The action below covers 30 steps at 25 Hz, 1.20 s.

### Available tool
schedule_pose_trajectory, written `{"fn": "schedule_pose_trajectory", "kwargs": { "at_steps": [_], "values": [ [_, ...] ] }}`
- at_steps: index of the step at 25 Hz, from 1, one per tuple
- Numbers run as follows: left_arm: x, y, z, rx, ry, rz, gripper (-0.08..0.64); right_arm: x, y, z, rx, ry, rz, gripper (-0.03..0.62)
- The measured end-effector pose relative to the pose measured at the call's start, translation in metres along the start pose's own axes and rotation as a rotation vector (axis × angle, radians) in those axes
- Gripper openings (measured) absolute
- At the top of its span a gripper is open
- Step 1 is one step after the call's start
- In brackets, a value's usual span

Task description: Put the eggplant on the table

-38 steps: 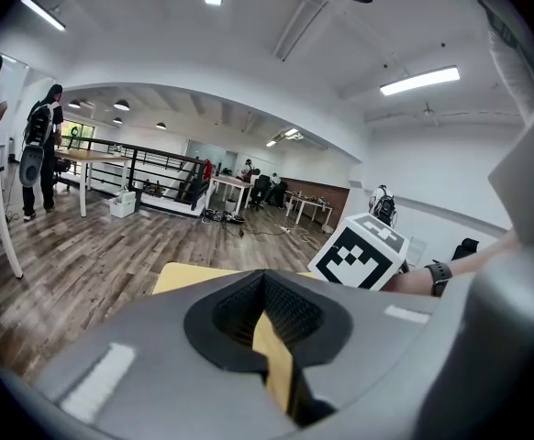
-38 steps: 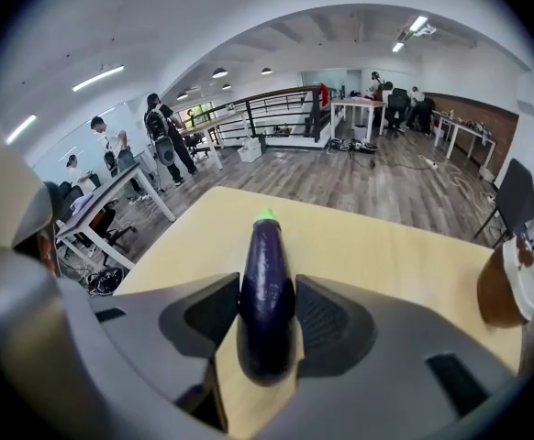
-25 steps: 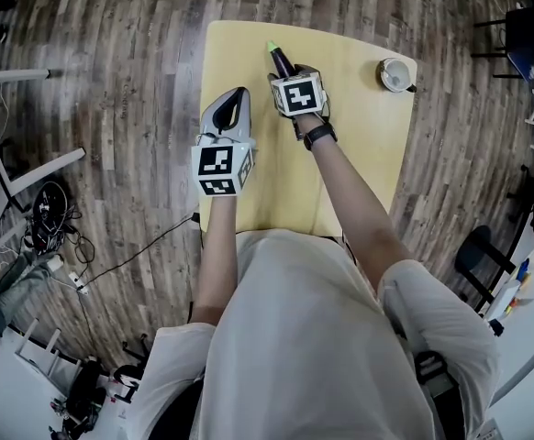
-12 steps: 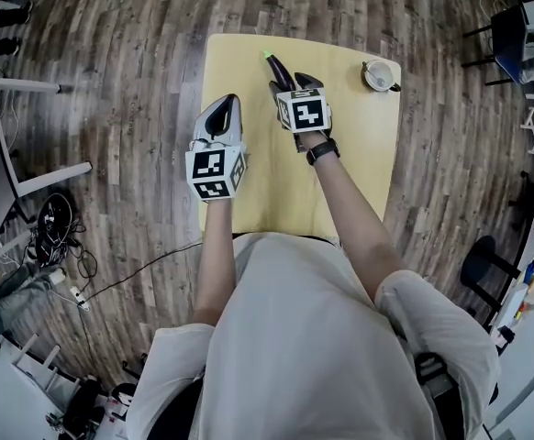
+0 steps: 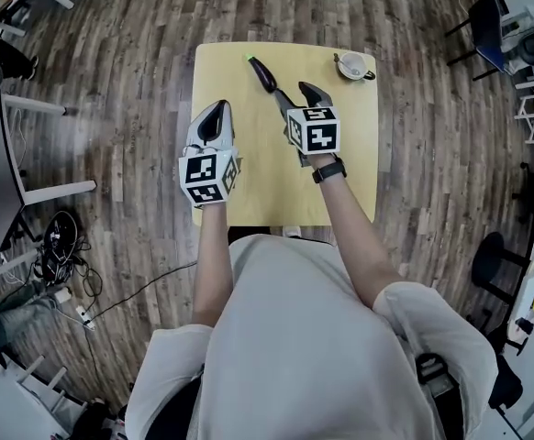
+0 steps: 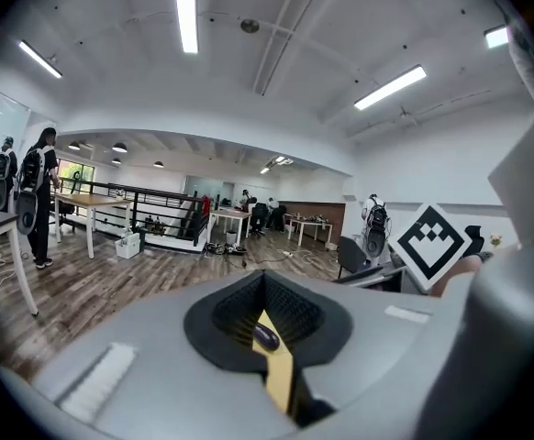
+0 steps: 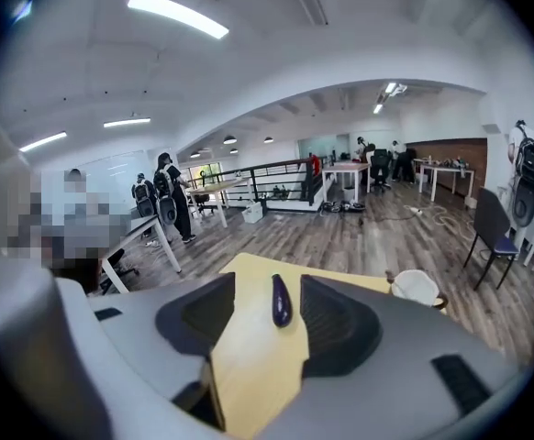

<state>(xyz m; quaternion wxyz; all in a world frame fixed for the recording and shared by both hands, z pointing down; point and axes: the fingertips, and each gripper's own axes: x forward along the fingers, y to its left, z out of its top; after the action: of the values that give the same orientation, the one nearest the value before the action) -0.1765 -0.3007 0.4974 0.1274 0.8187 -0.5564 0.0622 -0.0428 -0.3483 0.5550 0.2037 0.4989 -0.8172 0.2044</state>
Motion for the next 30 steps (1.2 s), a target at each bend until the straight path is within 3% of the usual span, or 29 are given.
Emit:
{"fn": "schedule_pose_trajectory", "kwargs": {
  "at_steps": [16, 30],
  "values": [
    [-0.074, -0.099, 0.048, 0.115, -0.120, -0.029, 0.009, -0.187, -0.019, 0.021, -0.025, -0.278, -0.058, 0.133],
    [-0.127, -0.150, 0.080, 0.130, -0.226, 0.014, 0.009, -0.300, -0.035, 0.035, -0.068, -0.470, -0.121, 0.063]
  ]
}}
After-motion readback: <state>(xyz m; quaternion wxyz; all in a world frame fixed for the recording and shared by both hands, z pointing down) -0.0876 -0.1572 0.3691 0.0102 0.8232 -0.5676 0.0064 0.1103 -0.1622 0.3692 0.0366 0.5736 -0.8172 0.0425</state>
